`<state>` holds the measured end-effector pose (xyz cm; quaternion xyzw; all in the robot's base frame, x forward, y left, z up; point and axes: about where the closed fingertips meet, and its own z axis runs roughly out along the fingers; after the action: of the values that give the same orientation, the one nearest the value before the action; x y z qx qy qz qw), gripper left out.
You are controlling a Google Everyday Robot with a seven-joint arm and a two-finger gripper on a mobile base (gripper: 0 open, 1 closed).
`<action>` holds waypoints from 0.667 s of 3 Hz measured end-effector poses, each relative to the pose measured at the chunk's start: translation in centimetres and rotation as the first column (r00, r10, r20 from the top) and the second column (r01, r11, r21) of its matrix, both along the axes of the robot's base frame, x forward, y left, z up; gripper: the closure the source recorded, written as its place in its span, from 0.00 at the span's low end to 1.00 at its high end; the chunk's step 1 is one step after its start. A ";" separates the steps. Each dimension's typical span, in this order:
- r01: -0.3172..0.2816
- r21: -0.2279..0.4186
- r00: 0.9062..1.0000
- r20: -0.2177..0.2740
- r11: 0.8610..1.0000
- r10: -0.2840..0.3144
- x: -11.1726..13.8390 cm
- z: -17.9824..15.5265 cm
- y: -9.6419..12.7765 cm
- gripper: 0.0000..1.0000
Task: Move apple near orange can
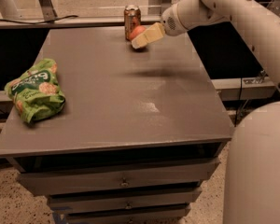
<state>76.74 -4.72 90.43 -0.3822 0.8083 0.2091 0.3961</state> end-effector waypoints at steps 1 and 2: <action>0.014 0.048 1.000 0.005 0.999 -0.014 -2.7 0.9 -2.4 0.00; -0.010 0.125 1.000 0.008 0.992 0.009 -7.2 1.4 -5.7 0.00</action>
Offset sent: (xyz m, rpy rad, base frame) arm -0.1295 -0.1136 0.0261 0.2231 -0.0305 0.0277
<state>69.50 -10.44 91.80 -0.3612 0.7903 0.2598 0.4212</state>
